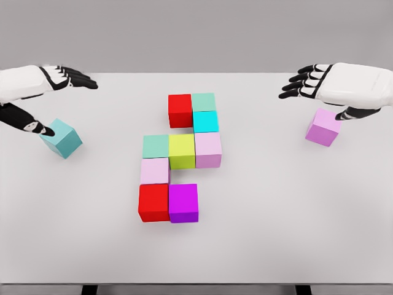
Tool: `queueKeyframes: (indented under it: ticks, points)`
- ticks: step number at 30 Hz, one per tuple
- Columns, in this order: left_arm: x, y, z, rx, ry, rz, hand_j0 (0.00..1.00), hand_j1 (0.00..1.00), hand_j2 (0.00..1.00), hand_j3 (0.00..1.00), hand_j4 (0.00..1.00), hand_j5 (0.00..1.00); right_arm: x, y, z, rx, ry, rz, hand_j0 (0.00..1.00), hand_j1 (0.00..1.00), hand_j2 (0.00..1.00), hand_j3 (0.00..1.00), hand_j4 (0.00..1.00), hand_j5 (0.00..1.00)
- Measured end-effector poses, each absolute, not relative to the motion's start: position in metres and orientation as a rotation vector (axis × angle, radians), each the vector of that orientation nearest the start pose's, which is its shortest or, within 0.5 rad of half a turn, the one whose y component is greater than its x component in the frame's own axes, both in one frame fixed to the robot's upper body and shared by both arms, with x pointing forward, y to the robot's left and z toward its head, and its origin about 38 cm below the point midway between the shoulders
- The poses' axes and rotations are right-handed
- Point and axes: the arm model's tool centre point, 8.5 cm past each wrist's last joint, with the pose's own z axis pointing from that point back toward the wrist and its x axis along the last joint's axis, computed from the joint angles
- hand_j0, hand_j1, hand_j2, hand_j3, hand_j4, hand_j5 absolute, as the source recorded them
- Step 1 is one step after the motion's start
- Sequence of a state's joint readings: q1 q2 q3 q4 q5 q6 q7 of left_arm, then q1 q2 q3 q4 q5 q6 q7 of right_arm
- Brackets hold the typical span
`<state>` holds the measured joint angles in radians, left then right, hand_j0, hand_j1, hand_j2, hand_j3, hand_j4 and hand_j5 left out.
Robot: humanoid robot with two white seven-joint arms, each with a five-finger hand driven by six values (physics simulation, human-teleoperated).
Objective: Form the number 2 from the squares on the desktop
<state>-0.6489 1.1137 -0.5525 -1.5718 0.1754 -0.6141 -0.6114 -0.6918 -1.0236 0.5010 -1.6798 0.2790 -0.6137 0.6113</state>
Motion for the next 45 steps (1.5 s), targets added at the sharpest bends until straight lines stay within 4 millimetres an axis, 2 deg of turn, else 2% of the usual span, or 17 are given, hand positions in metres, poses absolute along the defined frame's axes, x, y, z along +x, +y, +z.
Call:
queueKeyframes:
  ticks: [6,10,12,14,17,20,28,38,45]
  points:
    - [0.395,0.374,0.298,0.258,-1.478,-1.934,1.00,1.00,1.00,1.00,1.00,1.00,0.400,-0.323,0.324,0.754,1.897,-2.908,1.00,1.00,1.00,1.00,1.00,1.00]
    - [0.397,0.387,0.288,0.267,-1.420,-1.918,1.00,1.00,1.00,1.00,1.00,1.00,0.411,-0.346,0.318,0.815,1.909,-2.977,1.00,1.00,1.00,1.00,1.00,1.00]
    - [0.401,0.396,0.277,0.262,-1.387,-1.893,1.00,1.00,1.00,1.00,1.00,1.00,0.414,-0.350,0.309,0.808,1.914,-3.007,1.00,1.00,1.00,1.00,1.00,1.00]
    - [0.406,0.402,0.266,0.261,-1.363,-1.866,1.00,1.00,1.00,1.00,1.00,1.00,0.417,-0.345,0.294,0.767,1.883,-3.046,1.00,1.00,1.00,1.00,1.00,1.00]
    - [0.415,0.404,0.249,0.264,-1.335,-1.847,1.00,1.00,1.00,1.00,1.00,1.00,0.423,-0.333,0.273,0.748,1.808,-3.081,1.00,1.00,1.00,1.00,1.00,1.00]
    - [0.424,0.405,0.236,0.272,-1.312,-1.834,1.00,1.00,1.00,1.00,1.00,1.00,0.429,-0.336,0.265,0.799,1.732,-3.116,1.00,1.00,1.00,1.00,1.00,1.00]
    - [0.435,0.417,0.221,0.304,-1.255,-1.807,1.00,1.00,1.00,1.00,1.00,1.00,0.435,-0.346,0.247,0.845,1.606,-3.201,1.00,1.00,1.00,1.00,1.00,1.00]
    - [0.447,0.421,0.206,0.315,-1.222,-1.773,1.00,1.00,1.00,1.00,1.00,1.00,0.447,-0.358,0.226,0.901,1.487,-3.290,1.00,1.00,1.00,1.00,1.00,1.00]
    - [0.451,0.421,0.197,0.314,-1.202,-1.764,1.00,1.00,1.00,1.00,1.00,1.00,0.460,-0.357,0.225,0.926,1.483,-3.305,1.00,1.00,1.00,1.00,1.00,1.00]
